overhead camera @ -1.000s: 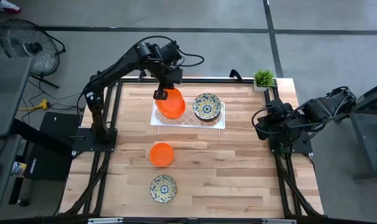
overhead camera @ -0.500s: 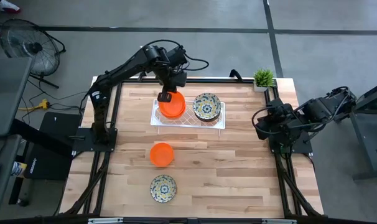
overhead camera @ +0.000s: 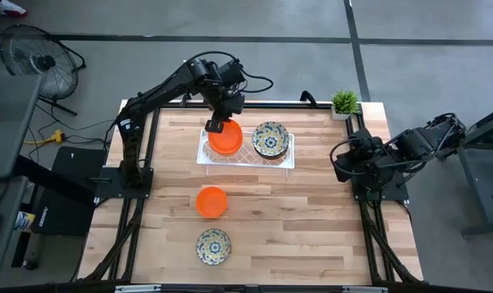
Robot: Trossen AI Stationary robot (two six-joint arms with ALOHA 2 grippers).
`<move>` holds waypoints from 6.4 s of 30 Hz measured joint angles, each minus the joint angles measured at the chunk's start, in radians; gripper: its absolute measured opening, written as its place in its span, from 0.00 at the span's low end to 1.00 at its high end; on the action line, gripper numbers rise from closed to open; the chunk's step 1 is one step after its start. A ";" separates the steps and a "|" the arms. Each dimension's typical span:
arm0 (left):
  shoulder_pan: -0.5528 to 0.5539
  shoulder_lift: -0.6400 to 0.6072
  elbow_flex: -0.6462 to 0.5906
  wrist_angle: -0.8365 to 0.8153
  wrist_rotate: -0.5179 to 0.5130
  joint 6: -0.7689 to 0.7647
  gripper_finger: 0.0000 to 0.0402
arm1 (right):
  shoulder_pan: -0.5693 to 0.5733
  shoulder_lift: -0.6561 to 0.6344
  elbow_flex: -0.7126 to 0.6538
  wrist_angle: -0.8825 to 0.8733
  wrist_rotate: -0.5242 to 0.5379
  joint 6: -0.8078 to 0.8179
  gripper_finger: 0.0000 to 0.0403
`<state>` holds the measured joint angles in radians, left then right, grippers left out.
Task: Pick & Place Mini bowls
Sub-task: Stack the orange bowl on top of the other orange bowls on the shelf
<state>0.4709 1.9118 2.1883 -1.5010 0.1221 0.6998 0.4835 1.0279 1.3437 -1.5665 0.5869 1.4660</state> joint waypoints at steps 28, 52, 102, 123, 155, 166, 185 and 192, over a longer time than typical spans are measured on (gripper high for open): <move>0.000 0.000 0.000 -0.048 -0.054 0.037 0.02 | -0.083 0.000 0.000 -0.004 0.008 0.007 0.00; -0.003 -0.001 0.000 -0.070 -0.007 0.014 0.00 | -0.098 0.000 0.000 -0.005 0.037 -0.035 0.00; -0.044 -0.002 0.058 -0.070 -0.034 0.299 0.25 | -0.097 0.000 0.000 0.000 0.023 -0.008 0.00; -0.138 0.015 0.058 -0.020 -0.163 0.427 0.25 | -0.097 0.039 0.000 0.000 -0.041 -0.011 0.00; -0.158 0.068 0.058 -0.071 -0.271 0.436 0.01 | -0.097 0.039 0.000 0.068 -0.068 -0.099 0.00; -0.158 0.068 0.065 -0.073 -0.288 0.422 0.00 | -0.097 0.039 0.000 0.066 -0.067 -0.106 0.00; -0.156 0.068 0.166 -0.070 -0.195 0.257 0.00 | -0.097 0.039 0.000 0.052 -0.085 -0.106 0.00; -0.138 0.068 0.166 -0.070 -0.181 0.093 0.00 | -0.097 0.039 0.000 0.043 -0.086 -0.106 0.00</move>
<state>0.3331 1.9800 2.3546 -1.5714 -0.0594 0.7927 0.3870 1.0666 1.3434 -1.5230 0.5010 1.3598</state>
